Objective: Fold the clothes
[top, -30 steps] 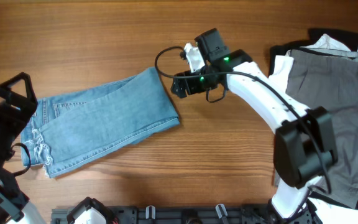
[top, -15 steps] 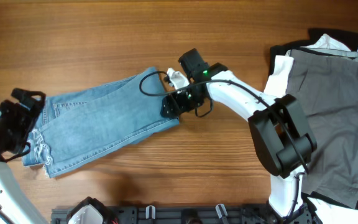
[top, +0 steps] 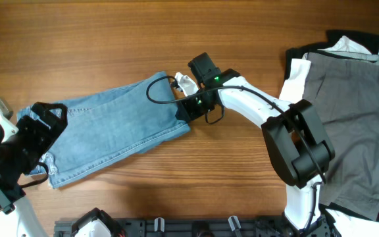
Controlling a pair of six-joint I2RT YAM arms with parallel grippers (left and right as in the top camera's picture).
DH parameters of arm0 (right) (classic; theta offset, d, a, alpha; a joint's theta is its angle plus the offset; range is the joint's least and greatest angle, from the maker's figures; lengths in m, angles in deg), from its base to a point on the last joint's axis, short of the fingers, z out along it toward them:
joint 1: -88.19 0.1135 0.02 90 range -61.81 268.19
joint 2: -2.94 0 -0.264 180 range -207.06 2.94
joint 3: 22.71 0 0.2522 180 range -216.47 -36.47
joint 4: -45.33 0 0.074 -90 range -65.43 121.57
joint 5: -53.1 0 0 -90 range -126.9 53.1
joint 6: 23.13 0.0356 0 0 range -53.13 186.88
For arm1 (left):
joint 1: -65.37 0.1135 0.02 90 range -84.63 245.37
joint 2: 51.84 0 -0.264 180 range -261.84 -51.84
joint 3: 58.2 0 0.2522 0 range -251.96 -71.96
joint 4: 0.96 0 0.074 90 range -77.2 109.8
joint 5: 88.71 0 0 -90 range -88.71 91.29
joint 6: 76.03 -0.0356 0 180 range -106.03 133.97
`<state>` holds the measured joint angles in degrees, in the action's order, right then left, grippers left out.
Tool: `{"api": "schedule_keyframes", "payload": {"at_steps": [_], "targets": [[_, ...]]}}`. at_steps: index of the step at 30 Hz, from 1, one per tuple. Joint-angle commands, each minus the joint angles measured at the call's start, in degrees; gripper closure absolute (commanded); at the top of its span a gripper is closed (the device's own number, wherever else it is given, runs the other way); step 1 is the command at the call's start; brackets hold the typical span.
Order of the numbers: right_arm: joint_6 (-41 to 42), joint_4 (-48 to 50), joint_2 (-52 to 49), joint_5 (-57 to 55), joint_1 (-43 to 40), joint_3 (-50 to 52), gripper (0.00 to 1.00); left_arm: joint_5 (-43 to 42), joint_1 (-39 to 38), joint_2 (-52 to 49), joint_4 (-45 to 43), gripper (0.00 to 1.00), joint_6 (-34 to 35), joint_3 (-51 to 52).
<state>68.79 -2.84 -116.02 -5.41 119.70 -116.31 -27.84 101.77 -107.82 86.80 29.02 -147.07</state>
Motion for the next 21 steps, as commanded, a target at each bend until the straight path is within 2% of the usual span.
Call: {"api": "schedule_keyframes", "payload": {"at_steps": [1, 8, 14, 15, 16, 17, 19, 20, 21], "targets": [[5.9, 0.3, 0.7, -9.4, -4.3, 0.7, 0.96, 0.7, -0.3, -0.3, 0.5, 0.0, -1.4, -0.7], [8.6, 1.3, 6.6, -21.1, -16.0, 0.3, 0.96, 0.7, -0.3, -0.3, 0.4, 0.0, -1.4, -0.7], [8.7, 4.4, 11.8, -20.0, -26.3, -1.0, 0.95, 0.7, -0.3, -0.3, 0.4, 0.0, -1.4, -0.7], [8.8, 4.7, 12.8, -20.0, -28.2, -1.3, 0.9, 0.7, -0.3, -0.3, 0.4, 0.0, -1.4, -0.7], [8.8, 4.9, 13.7, -20.0, -30.0, -1.7, 0.66, 0.7, -0.3, -0.3, 0.4, 0.0, -1.4, -0.7], [8.8, 4.9, 14.3, -19.7, -31.0, -1.9, 0.48, 0.7, -0.3, -0.3, 0.4, 0.0, -1.4, -0.7], [8.8, 4.3, 15.7, -14.9, -32.9, -2.0, 0.4, 0.7, -0.3, -0.3, 0.4, 0.0, -1.4, -0.7], [8.7, 3.4, 16.3, -10.9, -33.4, -2.0, 0.32, 0.7, -0.3, -0.3, 0.4, 0.0, -1.4, -0.7], [8.6, 1.7, 16.8, -7.2, -33.4, -2.0, 0.2, 0.7, -0.3, -0.3, 0.4, 0.0, -1.4, -0.7]]}}
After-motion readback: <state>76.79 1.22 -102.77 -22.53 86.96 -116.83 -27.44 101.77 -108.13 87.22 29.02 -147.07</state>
